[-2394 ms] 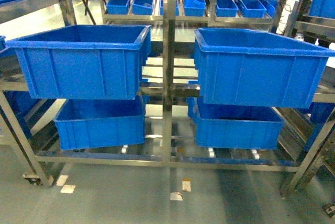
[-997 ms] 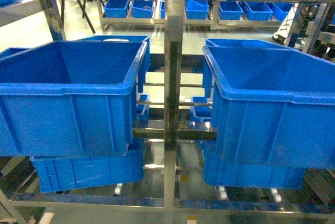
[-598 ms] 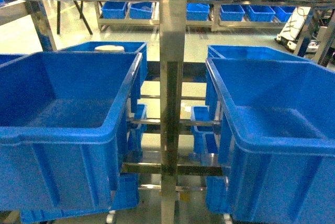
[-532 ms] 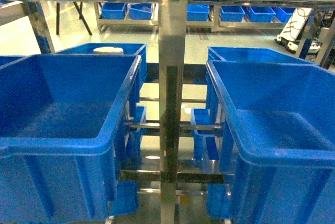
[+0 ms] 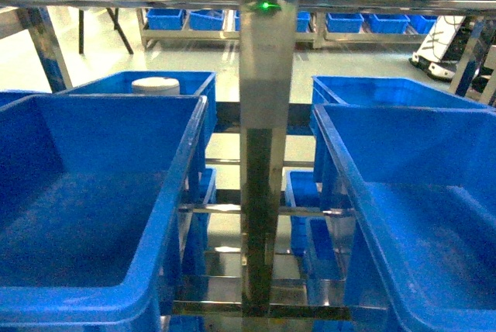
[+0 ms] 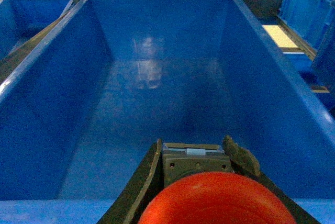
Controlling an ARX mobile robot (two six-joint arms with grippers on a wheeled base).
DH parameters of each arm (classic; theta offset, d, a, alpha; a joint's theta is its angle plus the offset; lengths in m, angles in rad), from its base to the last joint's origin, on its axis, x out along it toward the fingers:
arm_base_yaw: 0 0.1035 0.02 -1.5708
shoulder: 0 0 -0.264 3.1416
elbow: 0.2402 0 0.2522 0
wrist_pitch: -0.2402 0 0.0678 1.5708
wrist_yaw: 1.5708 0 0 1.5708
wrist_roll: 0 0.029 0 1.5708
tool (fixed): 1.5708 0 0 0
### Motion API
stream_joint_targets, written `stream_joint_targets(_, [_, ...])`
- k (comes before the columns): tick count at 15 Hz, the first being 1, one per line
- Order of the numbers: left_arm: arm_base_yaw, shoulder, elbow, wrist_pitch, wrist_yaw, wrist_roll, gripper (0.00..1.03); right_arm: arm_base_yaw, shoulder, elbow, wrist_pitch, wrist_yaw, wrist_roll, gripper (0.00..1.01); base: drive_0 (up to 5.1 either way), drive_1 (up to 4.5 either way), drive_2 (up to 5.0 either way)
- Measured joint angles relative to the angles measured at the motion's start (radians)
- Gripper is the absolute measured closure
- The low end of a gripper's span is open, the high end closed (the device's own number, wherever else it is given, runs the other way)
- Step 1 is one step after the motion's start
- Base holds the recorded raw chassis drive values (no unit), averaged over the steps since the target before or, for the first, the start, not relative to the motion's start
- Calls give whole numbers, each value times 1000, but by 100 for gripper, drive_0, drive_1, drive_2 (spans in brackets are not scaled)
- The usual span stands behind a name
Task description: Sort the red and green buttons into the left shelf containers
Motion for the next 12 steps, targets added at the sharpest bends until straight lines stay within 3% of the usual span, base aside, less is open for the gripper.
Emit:
stream_joint_targets(1, [0,0,0,-11,-2,0,75,0,0,0,0,0,0,75,-458,374,156])
stream_joint_targets(6, [1,0,0,-5,-4,0,75,0,0,0,0,-3,0,75,0,0,0])
stream_joint_targets(9, [2,-5,0,-6,-8,0,75,0,0,0,-1,-4,0,75,73,295,-403])
stream_joint_targets(12, [-2,5,0,-9,-3,0,75,0,6,0,0,-3,0,75,0,0,0])
